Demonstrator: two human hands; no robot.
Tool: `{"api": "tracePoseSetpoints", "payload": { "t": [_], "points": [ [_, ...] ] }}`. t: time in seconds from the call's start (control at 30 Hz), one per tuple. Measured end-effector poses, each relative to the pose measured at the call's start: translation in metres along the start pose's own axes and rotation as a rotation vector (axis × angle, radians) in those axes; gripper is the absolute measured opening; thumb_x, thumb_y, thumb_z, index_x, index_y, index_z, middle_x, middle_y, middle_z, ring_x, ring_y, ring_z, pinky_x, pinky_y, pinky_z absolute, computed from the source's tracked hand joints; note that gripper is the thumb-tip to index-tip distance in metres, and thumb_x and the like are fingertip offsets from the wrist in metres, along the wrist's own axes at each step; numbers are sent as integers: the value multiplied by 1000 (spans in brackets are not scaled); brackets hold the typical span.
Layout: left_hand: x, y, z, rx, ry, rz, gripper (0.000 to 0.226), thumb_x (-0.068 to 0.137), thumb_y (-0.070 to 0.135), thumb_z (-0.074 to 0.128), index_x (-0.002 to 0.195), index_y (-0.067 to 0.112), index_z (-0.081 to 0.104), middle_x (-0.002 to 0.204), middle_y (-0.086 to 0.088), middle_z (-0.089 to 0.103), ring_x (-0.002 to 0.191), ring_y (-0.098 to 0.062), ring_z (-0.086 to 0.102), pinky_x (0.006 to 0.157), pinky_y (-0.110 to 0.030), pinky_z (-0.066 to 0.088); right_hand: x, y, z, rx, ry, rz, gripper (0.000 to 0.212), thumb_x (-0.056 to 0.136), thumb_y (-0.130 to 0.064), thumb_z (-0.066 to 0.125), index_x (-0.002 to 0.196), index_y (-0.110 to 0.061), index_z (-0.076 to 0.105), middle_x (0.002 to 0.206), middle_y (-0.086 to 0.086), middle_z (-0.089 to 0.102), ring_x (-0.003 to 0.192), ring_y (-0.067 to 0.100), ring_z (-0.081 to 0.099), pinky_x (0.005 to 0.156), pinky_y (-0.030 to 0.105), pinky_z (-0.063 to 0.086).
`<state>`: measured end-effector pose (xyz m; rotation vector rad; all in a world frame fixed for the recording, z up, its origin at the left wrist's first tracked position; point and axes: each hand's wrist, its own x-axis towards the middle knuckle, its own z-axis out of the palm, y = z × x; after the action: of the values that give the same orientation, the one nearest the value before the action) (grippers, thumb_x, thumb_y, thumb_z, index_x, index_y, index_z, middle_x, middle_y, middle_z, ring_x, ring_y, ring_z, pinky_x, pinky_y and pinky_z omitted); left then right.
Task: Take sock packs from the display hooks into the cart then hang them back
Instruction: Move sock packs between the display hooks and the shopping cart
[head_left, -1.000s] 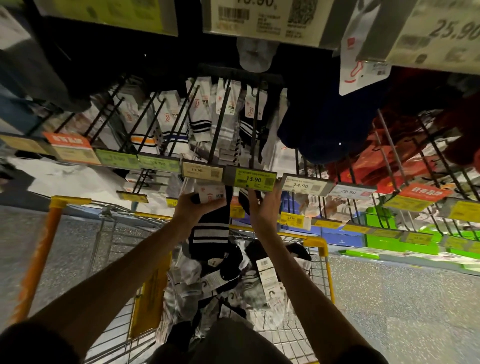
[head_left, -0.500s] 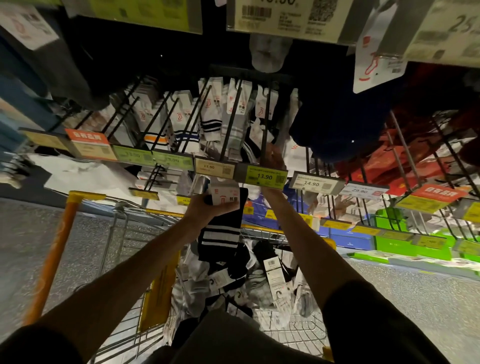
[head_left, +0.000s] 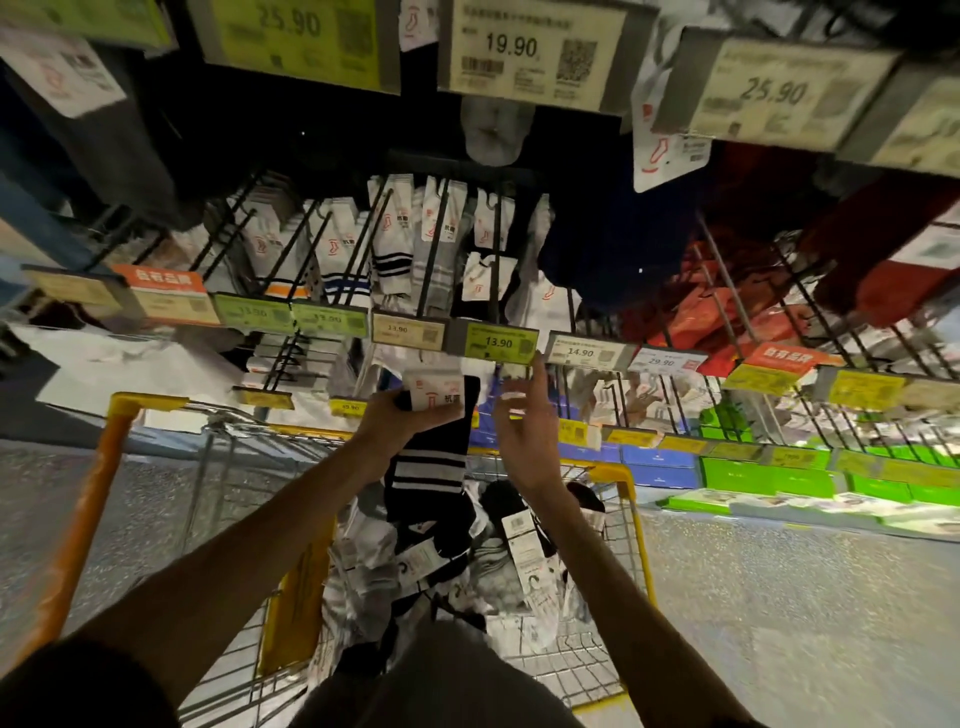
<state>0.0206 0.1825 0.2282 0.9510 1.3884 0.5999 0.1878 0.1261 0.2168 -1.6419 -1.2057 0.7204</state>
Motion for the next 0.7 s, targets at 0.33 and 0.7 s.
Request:
{"api": "tracePoseSetpoints", "payload": {
  "t": [0.33,0.7],
  "points": [
    [-11,-9,-3,-30,6,9,39,68,12,88,104,8,73,102,-8,75,93,-21,72,88,-39,58,6,-6,-6,-82,-21,26,75,91,-24,55,154,-15,17,103,1,67,76,8,60,64,15,43],
    [-2,-11,5,-25,45,-34,40,66,23,91,101,9,76,95,-6,77,93,-24,73,91,-45,57,34,-54,24,553,281,504,51,80,-49,73,116,-22,49,105,6,67,100,19,67,87,37,54]
  ]
}}
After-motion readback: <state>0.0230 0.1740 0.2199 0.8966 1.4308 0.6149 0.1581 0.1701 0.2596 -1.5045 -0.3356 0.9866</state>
